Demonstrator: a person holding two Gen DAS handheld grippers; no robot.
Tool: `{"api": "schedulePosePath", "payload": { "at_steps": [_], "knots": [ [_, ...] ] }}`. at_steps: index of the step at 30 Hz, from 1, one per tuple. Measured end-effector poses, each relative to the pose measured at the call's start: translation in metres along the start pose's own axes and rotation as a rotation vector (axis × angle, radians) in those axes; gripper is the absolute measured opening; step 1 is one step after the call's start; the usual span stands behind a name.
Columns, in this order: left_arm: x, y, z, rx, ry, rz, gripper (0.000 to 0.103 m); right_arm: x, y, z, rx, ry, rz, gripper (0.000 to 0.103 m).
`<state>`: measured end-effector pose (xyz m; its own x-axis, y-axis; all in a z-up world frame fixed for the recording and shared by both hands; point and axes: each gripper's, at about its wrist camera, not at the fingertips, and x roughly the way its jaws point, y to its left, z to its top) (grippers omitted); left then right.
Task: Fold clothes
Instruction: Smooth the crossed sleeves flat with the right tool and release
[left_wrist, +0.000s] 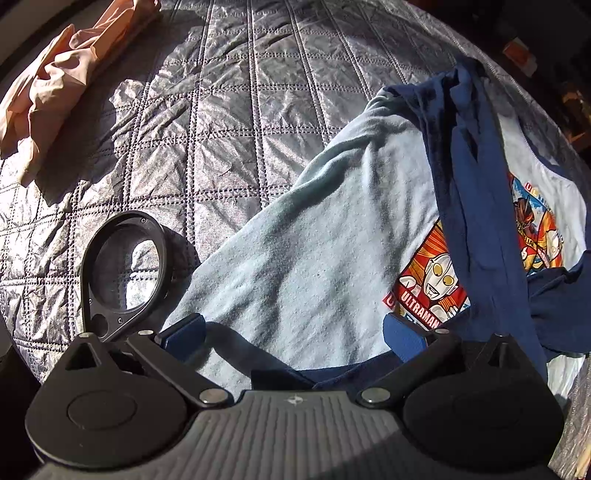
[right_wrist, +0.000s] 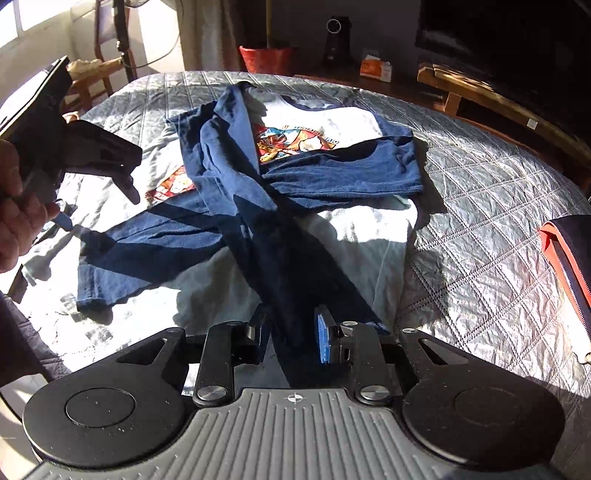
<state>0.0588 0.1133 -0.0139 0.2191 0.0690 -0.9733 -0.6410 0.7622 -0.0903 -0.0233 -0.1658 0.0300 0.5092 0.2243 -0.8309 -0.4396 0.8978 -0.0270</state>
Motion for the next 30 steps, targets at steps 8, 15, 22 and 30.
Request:
{"api": "schedulePosePath", "payload": {
  "at_steps": [8,15,22,30],
  "knots": [
    [0.003,-0.001,-0.006,0.007,0.008,-0.006,0.102,0.025,0.009,-0.012,-0.082,0.067,-0.036,0.001],
    [0.008,-0.003,-0.013,0.018,0.012,-0.01,0.102,0.0,0.024,-0.008,-0.147,0.015,0.093,0.001],
    [0.01,-0.005,-0.015,0.023,0.012,-0.012,0.102,-0.009,0.014,0.001,-0.054,-0.004,0.283,0.017],
    [0.01,-0.004,-0.017,0.032,0.021,-0.019,0.102,0.033,-0.043,0.002,0.21,0.118,0.202,0.032]
  ]
}}
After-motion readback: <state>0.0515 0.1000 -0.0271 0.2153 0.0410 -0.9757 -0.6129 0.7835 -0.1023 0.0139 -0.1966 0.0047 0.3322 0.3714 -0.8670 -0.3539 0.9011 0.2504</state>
